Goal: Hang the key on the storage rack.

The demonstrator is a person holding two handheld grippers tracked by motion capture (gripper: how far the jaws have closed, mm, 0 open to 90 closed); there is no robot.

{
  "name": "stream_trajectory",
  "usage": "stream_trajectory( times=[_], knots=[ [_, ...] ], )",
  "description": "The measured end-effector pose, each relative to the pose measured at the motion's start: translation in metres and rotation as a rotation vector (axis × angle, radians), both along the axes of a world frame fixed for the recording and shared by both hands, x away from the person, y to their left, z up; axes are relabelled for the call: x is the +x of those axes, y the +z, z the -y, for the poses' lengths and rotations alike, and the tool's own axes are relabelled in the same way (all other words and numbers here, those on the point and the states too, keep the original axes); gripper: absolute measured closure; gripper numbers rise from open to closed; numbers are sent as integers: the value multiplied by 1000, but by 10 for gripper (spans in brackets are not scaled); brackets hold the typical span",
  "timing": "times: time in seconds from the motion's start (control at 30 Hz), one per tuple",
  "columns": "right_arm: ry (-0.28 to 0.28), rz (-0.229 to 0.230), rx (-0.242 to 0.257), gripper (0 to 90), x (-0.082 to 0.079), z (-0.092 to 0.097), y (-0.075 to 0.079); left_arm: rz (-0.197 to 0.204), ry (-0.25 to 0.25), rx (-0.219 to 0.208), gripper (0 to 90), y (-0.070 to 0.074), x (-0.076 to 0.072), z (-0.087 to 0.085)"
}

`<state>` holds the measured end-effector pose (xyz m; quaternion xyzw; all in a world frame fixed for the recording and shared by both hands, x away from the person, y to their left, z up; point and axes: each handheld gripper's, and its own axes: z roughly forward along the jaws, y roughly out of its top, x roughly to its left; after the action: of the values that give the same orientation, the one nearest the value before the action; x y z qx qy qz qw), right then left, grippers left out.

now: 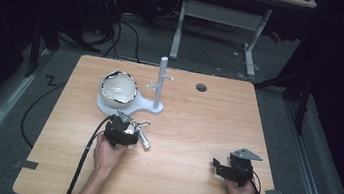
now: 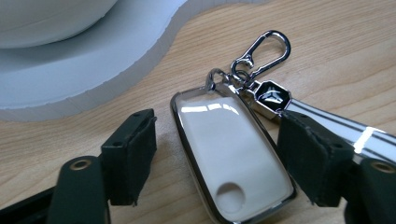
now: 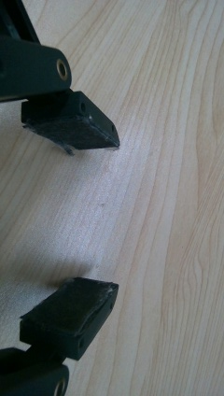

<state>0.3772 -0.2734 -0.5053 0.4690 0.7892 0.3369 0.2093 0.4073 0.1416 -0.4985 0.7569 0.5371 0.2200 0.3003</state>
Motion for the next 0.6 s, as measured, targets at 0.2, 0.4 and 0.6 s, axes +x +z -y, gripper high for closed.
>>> stream_trajectory(
  times=[0.2, 0.4, 0.6],
  knots=[
    [0, 0, 0, 254, 0, 0, 0, 17, -16, 4, 421, 0, 0, -1],
    [0, 0, 0, 254, 0, 0, 0, 28, -37, -8, 493, 0, 1, -4],
    [0, 0, 0, 254, 0, 0, 0, 60, -68, 41, 507, 2, -3, -3]
  ],
)
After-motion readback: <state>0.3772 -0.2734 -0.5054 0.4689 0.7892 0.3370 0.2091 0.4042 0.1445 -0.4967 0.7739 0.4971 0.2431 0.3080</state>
